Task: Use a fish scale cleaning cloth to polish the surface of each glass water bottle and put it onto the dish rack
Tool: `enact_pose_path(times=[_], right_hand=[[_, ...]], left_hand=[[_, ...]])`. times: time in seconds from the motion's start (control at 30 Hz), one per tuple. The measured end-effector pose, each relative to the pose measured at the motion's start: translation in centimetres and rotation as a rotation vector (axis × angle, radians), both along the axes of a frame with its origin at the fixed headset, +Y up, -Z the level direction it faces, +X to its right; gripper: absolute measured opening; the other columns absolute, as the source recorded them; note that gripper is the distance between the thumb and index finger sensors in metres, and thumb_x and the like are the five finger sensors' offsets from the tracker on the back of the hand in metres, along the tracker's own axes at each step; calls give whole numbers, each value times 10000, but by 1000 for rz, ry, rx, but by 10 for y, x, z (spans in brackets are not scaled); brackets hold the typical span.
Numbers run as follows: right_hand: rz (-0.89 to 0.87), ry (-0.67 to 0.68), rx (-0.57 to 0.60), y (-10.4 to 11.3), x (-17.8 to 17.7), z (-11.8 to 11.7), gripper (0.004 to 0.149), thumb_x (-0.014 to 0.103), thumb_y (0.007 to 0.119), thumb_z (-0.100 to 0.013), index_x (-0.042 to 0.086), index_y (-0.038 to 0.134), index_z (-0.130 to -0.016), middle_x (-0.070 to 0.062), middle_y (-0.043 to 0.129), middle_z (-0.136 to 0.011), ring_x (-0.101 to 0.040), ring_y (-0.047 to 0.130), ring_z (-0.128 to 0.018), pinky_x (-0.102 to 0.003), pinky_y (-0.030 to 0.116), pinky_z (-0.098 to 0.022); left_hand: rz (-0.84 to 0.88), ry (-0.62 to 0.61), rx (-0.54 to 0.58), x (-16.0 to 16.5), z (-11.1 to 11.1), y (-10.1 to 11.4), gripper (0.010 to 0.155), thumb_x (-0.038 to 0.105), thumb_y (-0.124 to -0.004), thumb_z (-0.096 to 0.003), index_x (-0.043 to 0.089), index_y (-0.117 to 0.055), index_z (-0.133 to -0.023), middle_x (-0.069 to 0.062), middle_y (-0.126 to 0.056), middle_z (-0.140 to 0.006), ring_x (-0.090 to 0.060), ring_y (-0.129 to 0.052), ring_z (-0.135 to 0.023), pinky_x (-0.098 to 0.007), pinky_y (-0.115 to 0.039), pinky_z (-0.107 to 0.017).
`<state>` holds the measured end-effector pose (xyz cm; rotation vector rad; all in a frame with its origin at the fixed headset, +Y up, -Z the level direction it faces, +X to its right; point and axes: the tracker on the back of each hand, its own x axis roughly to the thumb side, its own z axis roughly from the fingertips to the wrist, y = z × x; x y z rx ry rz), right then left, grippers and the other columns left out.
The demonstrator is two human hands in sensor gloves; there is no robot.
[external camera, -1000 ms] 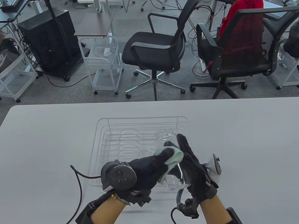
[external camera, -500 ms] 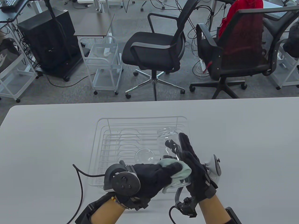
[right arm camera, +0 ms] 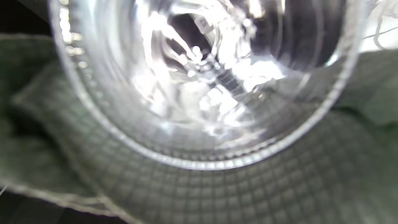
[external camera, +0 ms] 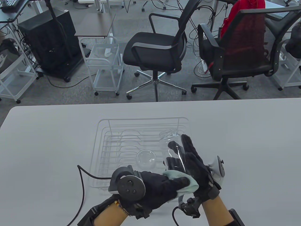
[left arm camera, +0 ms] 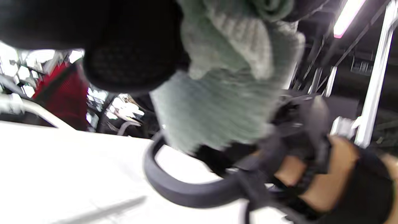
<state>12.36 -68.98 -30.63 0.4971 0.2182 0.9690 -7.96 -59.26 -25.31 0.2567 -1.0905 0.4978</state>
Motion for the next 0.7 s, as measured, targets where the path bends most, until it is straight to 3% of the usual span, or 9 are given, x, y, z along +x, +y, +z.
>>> enact_pose_path(times=[0.07, 0.13, 0.27, 0.37, 0.43, 0.5, 0.57, 0.6, 0.7], right_hand=[[-31, -2, 6, 1, -1, -1, 672, 600, 684, -641, 375, 276, -1125, -259, 332, -1201, -476, 703, -868, -536, 779, -597], [13, 32, 23, 4, -2, 1, 673, 601, 686, -640, 377, 277, -1125, -260, 332, -1201, -479, 701, -870, -535, 782, -597], [55, 70, 47, 7, -9, 2, 674, 598, 698, -636, 375, 290, -1125, -262, 344, -1197, -479, 712, -863, -537, 789, -589], [60, 51, 50, 6, -10, 2, 670, 600, 691, -639, 376, 286, -1124, -261, 340, -1197, -475, 712, -864, -534, 790, -589], [26, 31, 25, 5, -8, 2, 670, 598, 683, -643, 373, 275, -1124, -260, 324, -1198, -477, 701, -868, -536, 782, -595], [-1, -15, 17, 4, -4, 1, 668, 599, 678, -646, 374, 271, -1125, -260, 321, -1199, -476, 696, -870, -539, 776, -599], [17, -5, 17, 3, -2, 0, 667, 604, 671, -647, 376, 266, -1125, -259, 322, -1200, -472, 698, -871, -533, 780, -601], [10, 14, 11, 3, -3, 1, 669, 606, 669, -650, 376, 260, -1127, -260, 320, -1200, -471, 697, -872, -531, 779, -603], [-14, 42, 18, 6, -6, 1, 667, 608, 671, -649, 379, 266, -1128, -260, 330, -1200, -471, 702, -868, -529, 783, -597]], left_hand=[[54, 117, 22, -5, -7, 2, 529, 548, -659, -533, 532, -572, -1055, 24, -1020, -529, -262, -1114, -322, -384, -964, -157], [168, 253, -92, -17, -19, 2, 539, 533, -640, -551, 522, -516, -1076, -8, -996, -592, -299, -1097, -379, -409, -955, -200], [346, 381, -233, -39, -36, 0, 556, 508, -622, -568, 491, -437, -1092, -60, -963, -659, -344, -1075, -439, -439, -947, -246], [319, 303, -234, -38, -34, -1, 545, 513, -647, -564, 528, -469, -1079, -99, -944, -678, -335, -1073, -449, -430, -948, -256], [177, 154, -113, -26, -23, -3, 531, 552, -677, -543, 559, -547, -1058, -60, -972, -614, -285, -1092, -378, -383, -959, -202], [99, 7, -64, -15, -16, -6, 522, 590, -716, -518, 584, -596, -1025, -16, -999, -570, -234, -1114, -340, -358, -973, -172], [91, 12, -99, -11, -13, -6, 513, 569, -733, -515, 571, -619, -1015, -45, -1007, -556, -277, -1106, -339, -395, -960, -176], [94, 16, -61, -11, -14, -4, 513, 570, -726, -521, 566, -613, -1021, -9, -1016, -542, -274, -1108, -334, -395, -959, -170], [185, 189, -32, -21, -22, -2, 525, 571, -654, -544, 551, -543, -1056, 15, -1000, -576, -263, -1105, -363, -379, -966, -190]])
